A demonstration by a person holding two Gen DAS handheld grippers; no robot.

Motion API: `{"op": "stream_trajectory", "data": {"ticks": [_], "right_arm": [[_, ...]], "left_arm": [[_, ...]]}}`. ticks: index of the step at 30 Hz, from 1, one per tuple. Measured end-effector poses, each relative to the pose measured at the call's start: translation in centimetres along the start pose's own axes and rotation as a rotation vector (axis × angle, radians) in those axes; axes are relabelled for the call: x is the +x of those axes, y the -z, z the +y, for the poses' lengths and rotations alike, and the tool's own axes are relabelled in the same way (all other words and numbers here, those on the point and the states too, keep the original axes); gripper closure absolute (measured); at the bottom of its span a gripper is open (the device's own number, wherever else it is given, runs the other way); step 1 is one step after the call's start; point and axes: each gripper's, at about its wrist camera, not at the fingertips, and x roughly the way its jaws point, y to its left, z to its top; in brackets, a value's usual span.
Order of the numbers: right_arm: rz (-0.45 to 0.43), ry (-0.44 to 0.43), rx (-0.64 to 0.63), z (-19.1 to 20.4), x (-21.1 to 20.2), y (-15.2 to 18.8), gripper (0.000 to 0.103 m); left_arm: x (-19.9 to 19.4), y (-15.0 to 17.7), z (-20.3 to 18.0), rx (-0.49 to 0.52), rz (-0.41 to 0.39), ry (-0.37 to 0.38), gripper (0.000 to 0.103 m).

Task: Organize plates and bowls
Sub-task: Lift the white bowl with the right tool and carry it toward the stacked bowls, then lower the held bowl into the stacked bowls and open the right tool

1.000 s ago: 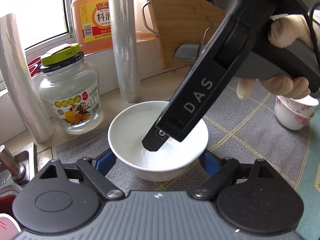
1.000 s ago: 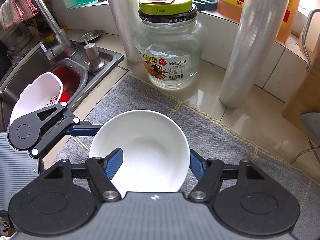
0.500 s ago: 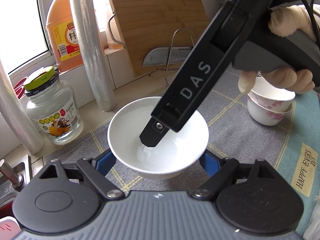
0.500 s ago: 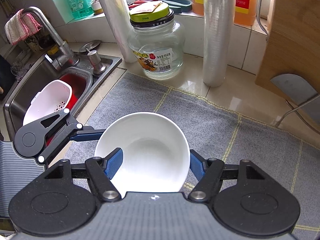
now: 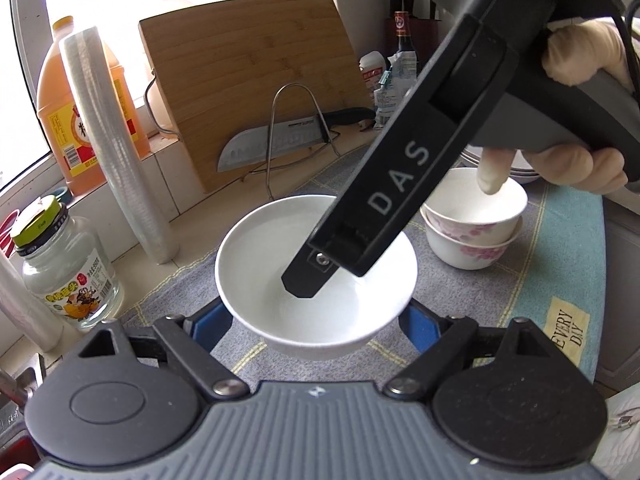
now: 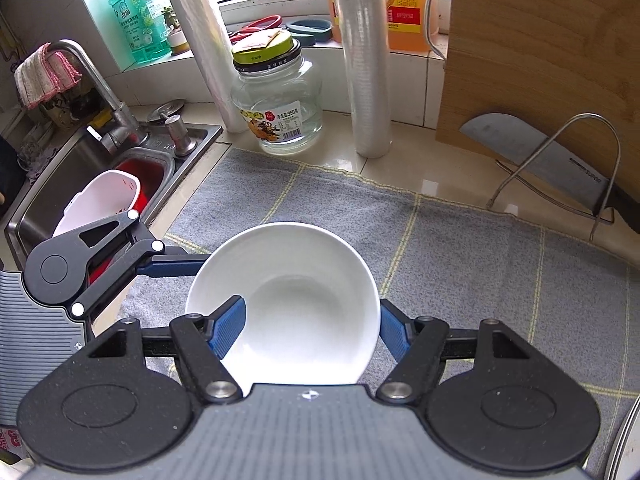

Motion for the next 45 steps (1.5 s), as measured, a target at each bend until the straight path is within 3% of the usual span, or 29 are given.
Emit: {"op": "stream_trajectory", "data": {"ticks": [20,36,45], "right_arm": [[-0.073,0.154,0.104,-7.3,-8.3,4.8,0.027],[-0.043,0.209,0.171,-11.1,-9.1,7.2,0.027],[-0.024,0.198,0.183,-12.1,-8.4,7.5,0.027]], "left_arm": [[2.0,-6.7,-7.3,0.114,-0.078,0.141,0.014],[5.4,-8.0,-9.9,0.096,-0.030,0.244,0.014],[6.6,-7.9,-10.1,0.081,0.002,0.255,0.014]]}}
